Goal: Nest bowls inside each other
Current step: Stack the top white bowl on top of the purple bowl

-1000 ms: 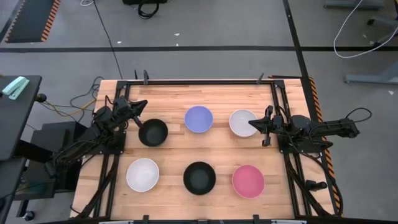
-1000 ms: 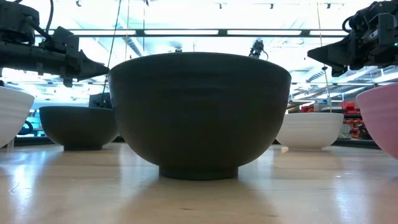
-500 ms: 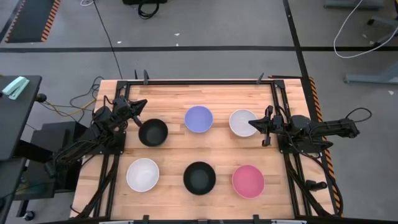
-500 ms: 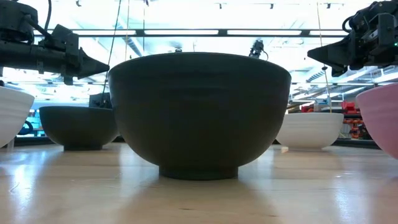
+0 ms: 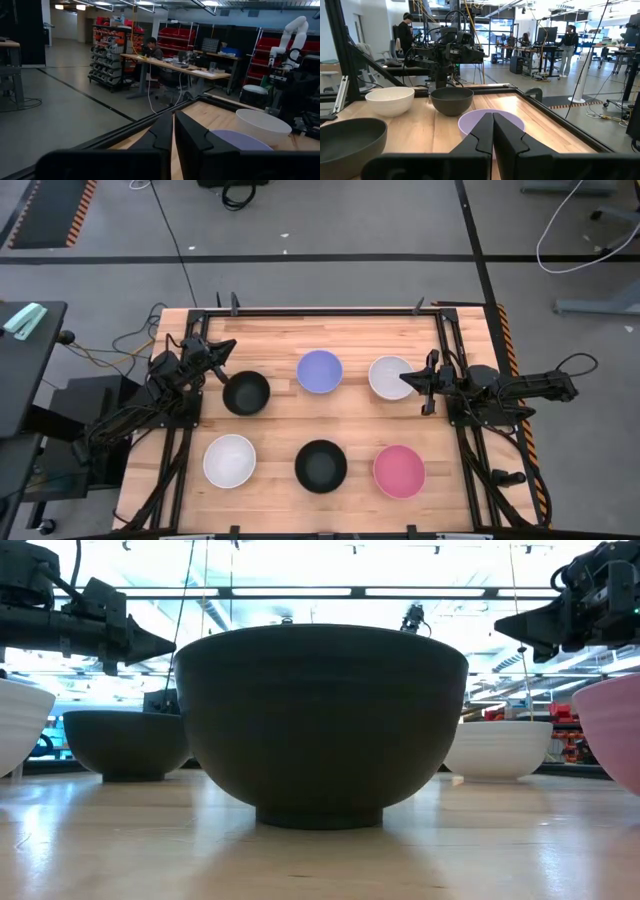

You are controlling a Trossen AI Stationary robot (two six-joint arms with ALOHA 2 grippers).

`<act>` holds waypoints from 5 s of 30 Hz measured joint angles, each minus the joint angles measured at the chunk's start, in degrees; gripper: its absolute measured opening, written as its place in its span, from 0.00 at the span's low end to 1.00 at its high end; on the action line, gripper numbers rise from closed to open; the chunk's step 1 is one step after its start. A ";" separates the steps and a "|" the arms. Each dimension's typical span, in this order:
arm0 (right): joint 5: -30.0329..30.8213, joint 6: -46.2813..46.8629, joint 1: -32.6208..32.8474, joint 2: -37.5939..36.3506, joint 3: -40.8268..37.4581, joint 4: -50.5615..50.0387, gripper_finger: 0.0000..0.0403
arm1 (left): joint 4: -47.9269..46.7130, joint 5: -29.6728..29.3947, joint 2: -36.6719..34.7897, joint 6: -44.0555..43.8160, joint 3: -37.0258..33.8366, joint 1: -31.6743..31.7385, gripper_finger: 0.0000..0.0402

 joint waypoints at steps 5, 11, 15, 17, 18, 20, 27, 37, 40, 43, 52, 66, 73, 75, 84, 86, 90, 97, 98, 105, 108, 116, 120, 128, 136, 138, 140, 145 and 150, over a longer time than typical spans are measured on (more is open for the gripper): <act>0.00 -0.11 0.00 -0.02 0.00 2.65 0.04 | 0.04 0.00 -0.01 -0.01 -0.01 0.00 0.08; 0.00 -0.07 0.01 -0.02 0.00 7.02 0.04 | 0.04 0.00 -0.01 -0.01 -0.01 0.01 0.09; 0.00 -0.07 0.00 -0.02 0.00 6.99 0.04 | 0.04 0.00 -0.01 -0.02 -0.01 0.01 0.08; 0.02 -0.07 0.01 -0.02 0.00 6.97 0.04 | 0.04 0.00 -0.01 -0.03 -0.01 0.02 0.07; 0.00 -0.07 0.00 -0.02 0.00 6.97 0.04 | 0.04 0.00 -0.01 -0.03 -0.01 0.00 0.06; 0.00 -0.04 0.01 -0.02 0.00 6.97 0.04 | 0.04 0.00 -0.01 -0.62 -0.01 0.00 0.06; 0.00 1.94 0.00 -0.02 0.00 6.92 0.04 | 0.07 0.02 0.01 -7.87 -0.01 0.00 0.07; 8.54 7.42 -0.50 0.01 0.59 9.50 0.04 | 0.07 0.02 0.01 -8.89 0.01 0.00 0.05; 12.52 9.03 -1.14 0.02 3.56 7.08 0.04 | 0.04 0.02 0.01 -7.02 -0.01 0.00 0.05; 12.71 8.96 -1.96 1.29 9.65 -1.21 0.04 | 0.00 0.02 0.01 -5.58 -0.01 -0.02 0.05; 15.33 13.47 -6.37 20.42 34.53 -29.12 0.06 | 0.79 0.00 0.03 -2.83 -0.01 0.00 0.07; 13.19 20.13 -21.27 58.53 61.33 -63.44 0.29 | -3.25 0.04 0.03 -5.68 -0.01 -0.04 0.06; 4.90 19.67 -30.52 69.77 65.00 -69.32 0.30 | -3.80 0.04 0.05 -5.65 -0.01 -0.04 0.08; 2.98 18.68 -32.66 71.66 65.00 -69.40 0.30 | -3.80 0.03 0.05 -5.56 0.00 -0.04 0.08; -10.40 22.05 -35.51 75.19 64.13 -72.30 0.28 | -3.80 0.02 0.04 -5.36 -0.01 -0.04 0.05; -10.62 23.44 -33.96 75.14 62.93 -72.64 0.28 | -3.80 0.02 0.05 -5.36 0.00 -0.04 0.05; -11.15 25.53 -30.79 75.00 59.96 -73.07 0.28 | -3.80 0.02 0.05 -4.60 -0.01 -0.04 0.07; -11.13 26.75 -29.08 75.00 54.08 -69.87 0.28 | -3.80 0.02 0.05 -4.46 -0.01 -0.04 0.08; -11.13 26.75 -29.27 75.00 53.16 -69.22 0.28 | -3.80 0.02 0.05 -4.48 -0.01 -0.04 0.08; -10.93 26.27 -31.75 75.00 49.36 -66.46 0.28 | -3.80 0.02 0.05 -4.44 0.00 -0.04 0.06; -10.92 25.81 -32.87 75.00 48.83 -65.38 0.28 | -3.80 0.02 0.05 -4.42 -0.01 -0.04 0.06; -10.99 25.62 -33.18 77.15 48.74 -62.94 0.28 | -3.80 0.02 0.05 -4.46 -0.01 -0.04 0.09; -11.13 24.91 -33.20 80.02 48.74 -60.92 0.28 | -3.79 0.02 0.04 -4.46 0.00 -0.04 0.08; -11.34 23.07 -33.20 83.32 48.74 -58.49 0.26 | -3.80 0.02 0.05 -4.44 -0.01 -0.04 0.06; -12.10 21.08 -33.38 83.05 48.86 -58.34 0.08 | -3.80 0.02 0.05 -4.46 0.01 -0.04 0.09; -12.89 19.69 -33.94 82.81 48.98 -58.10 0.03 | -3.80 0.02 0.05 -4.46 -0.01 -0.04 0.09; -13.27 18.76 -34.55 82.33 48.96 -58.15 0.03 | -3.80 0.02 0.05 -4.47 -0.01 -0.02 0.09; -12.06 16.73 -35.60 79.52 49.39 -58.74 0.01 | -3.80 0.02 0.05 -4.46 -0.01 -0.04 0.07; -10.93 16.00 -35.16 76.94 52.86 -58.82 0.01 | -3.80 0.02 0.05 -4.49 -0.01 -0.04 0.06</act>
